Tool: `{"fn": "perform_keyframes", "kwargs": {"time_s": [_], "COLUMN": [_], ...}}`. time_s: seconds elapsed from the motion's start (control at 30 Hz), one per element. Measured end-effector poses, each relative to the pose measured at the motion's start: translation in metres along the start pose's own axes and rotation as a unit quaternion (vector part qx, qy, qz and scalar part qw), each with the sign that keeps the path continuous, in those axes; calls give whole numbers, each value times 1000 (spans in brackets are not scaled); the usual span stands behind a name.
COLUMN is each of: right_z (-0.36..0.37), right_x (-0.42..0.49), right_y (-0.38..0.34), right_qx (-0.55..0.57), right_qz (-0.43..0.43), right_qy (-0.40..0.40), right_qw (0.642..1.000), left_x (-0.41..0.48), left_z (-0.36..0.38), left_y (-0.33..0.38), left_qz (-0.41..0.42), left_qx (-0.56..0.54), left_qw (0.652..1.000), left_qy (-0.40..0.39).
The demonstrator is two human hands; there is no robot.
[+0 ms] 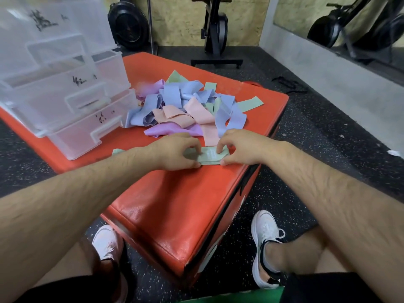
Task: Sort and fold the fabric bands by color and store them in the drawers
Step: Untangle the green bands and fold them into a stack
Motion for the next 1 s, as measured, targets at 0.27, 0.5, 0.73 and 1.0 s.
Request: {"fn": "perform_keyframes", "kwargs": {"time_s": [0.27, 0.5, 0.73, 1.0], "right_z": [-49, -52, -36, -72], "right_x": [20, 88, 132, 134], "right_y": [25, 79, 101, 101], "right_qx": [17, 41, -3, 46], "right_qz": [44, 132, 191, 161], "right_qy": [76, 120, 59, 201], "right_qw": [996, 983, 980, 965], "left_x": [36, 90, 122, 122], "left_z": [-16, -23, -9, -23], "left_y": [13, 4, -5, -12], "left_qz": [24, 1, 0, 8], "left_qx": [-16, 18, 54, 140], "left_qw": [996, 992, 994, 979], "left_qy": [89, 123, 99, 145]}}
Point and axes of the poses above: each hand's wrist, its own x-axis towards the middle knuckle, its own z-axis out of the palm, y = z × x, the point moved 8 cm from there along x, towards the middle knuckle, and after that the axes turned 6 degrees about -z, right-handed, at the moved point
